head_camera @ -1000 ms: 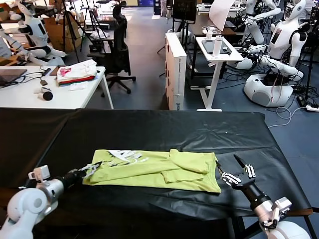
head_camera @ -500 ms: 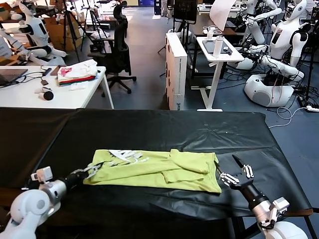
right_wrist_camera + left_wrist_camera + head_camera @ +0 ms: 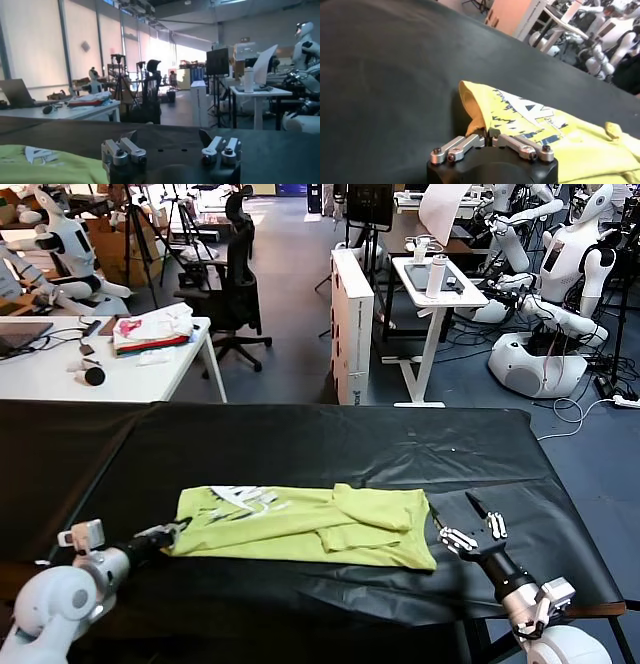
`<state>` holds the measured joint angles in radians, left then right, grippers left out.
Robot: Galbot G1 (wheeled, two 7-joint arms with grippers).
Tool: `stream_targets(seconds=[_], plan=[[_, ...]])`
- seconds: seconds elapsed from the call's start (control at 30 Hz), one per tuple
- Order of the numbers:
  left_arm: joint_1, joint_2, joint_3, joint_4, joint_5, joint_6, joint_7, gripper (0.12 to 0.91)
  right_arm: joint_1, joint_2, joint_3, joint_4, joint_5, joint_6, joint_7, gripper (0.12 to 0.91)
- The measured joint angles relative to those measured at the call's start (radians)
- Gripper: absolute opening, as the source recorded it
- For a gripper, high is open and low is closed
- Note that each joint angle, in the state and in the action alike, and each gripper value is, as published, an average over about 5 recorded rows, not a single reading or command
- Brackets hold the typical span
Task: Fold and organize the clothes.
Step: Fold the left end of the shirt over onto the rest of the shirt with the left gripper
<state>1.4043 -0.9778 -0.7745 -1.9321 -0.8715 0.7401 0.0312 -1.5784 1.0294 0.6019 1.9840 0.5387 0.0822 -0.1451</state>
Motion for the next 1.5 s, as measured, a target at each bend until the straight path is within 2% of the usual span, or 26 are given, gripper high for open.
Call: stream_targets(seconds=[0.1, 0.27, 0.37, 0.5, 0.67, 0.83, 1.2, 1.5], plan=[[0.026, 0.014, -0.038, -0.028, 0.059, -0.008, -0.002, 0.182, 0.008, 0.006, -0.011, -0.01, -0.007, -0.001, 0.004, 0.907], [0.086, 0.024, -0.121, -0.074, 0.11, -0.054, -0.016, 0.182, 0.016, 0.01, -0.022, -0.018, -0.012, -0.001, 0.008, 0.907], [0.123, 0.01, -0.153, -0.115, 0.085, -0.052, -0.049, 0.182, 0.012, 0.01, -0.017, -0.013, -0.012, -0.001, 0.01, 0.907], [0.141, -0.031, -0.146, -0.193, 0.005, -0.015, -0.102, 0.182, -0.004, 0.013, -0.001, -0.001, -0.021, 0.003, 0.01, 0.907], [0.115, -0.108, -0.064, -0.268, -0.088, -0.004, -0.134, 0.182, -0.039, 0.032, 0.029, 0.02, -0.05, 0.005, 0.01, 0.907], [0.046, -0.2, 0.057, -0.277, -0.112, -0.004, -0.147, 0.182, -0.085, 0.066, 0.063, 0.043, -0.088, 0.009, 0.01, 0.907], [-0.082, -0.331, 0.283, -0.198, -0.069, -0.004, -0.141, 0.182, -0.149, 0.127, 0.111, 0.056, -0.131, 0.026, 0.004, 0.907], [-0.106, -0.409, 0.392, -0.153, -0.017, -0.004, -0.14, 0.182, -0.146, 0.14, 0.107, 0.045, -0.135, 0.03, 0.003, 0.907]])
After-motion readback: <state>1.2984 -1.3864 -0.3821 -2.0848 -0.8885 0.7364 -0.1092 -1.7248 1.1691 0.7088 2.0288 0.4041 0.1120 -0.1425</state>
